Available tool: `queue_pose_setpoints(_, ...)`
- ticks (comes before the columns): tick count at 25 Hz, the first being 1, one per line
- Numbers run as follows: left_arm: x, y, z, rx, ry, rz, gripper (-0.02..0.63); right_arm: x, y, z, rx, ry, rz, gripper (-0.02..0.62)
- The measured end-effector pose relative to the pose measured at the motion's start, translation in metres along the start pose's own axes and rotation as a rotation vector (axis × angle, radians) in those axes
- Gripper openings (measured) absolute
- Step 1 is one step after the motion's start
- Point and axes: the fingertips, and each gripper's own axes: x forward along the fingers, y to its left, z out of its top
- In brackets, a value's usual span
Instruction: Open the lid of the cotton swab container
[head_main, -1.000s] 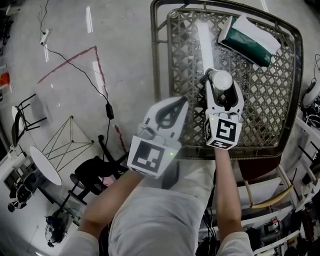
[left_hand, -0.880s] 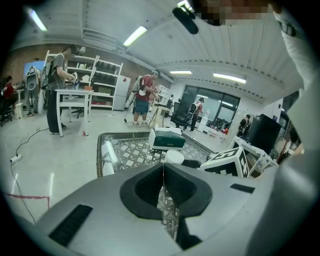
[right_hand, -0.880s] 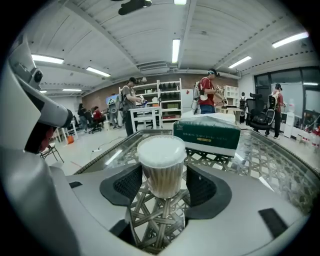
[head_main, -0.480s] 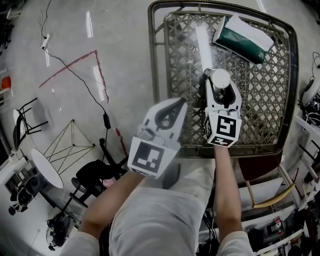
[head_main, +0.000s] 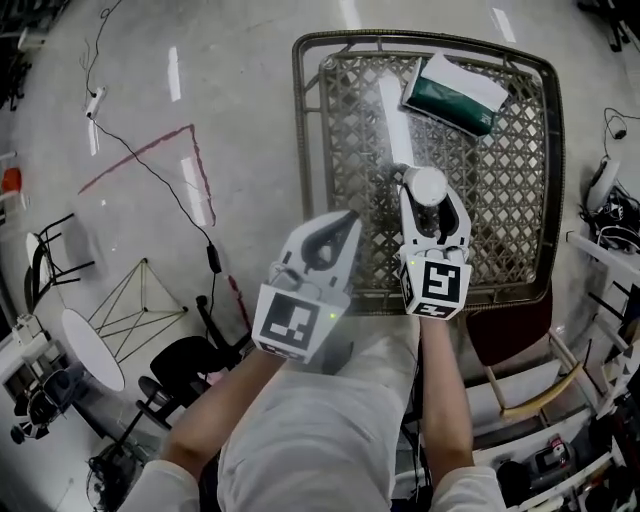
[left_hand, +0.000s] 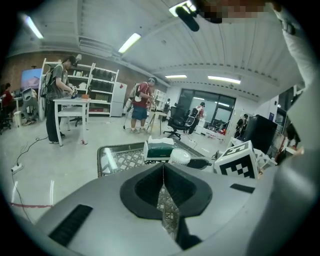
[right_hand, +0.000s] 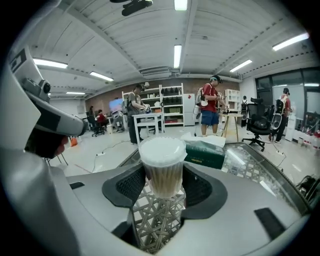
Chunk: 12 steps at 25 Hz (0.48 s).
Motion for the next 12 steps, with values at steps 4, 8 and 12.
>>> queue_pose_setpoints(4, -0.018, -0.008, 0.017, -0.003, -0.02, -0.002, 0.005, -0.028, 0.008, 0.028, -0.007, -0.025, 0.025, 0.225)
queue_pose_setpoints(8, -0.039, -0.016, 0.036, -0.011, -0.051, -0.004, 0.005, -0.06, 0.014, 0.058, -0.029, -0.058, 0.032, 0.225)
queue_pose_setpoints(12, -0.065, -0.03, 0.054, -0.006, -0.07, -0.022, 0.005, -0.096, 0.025, 0.086, -0.068, -0.08, 0.036, 0.225)
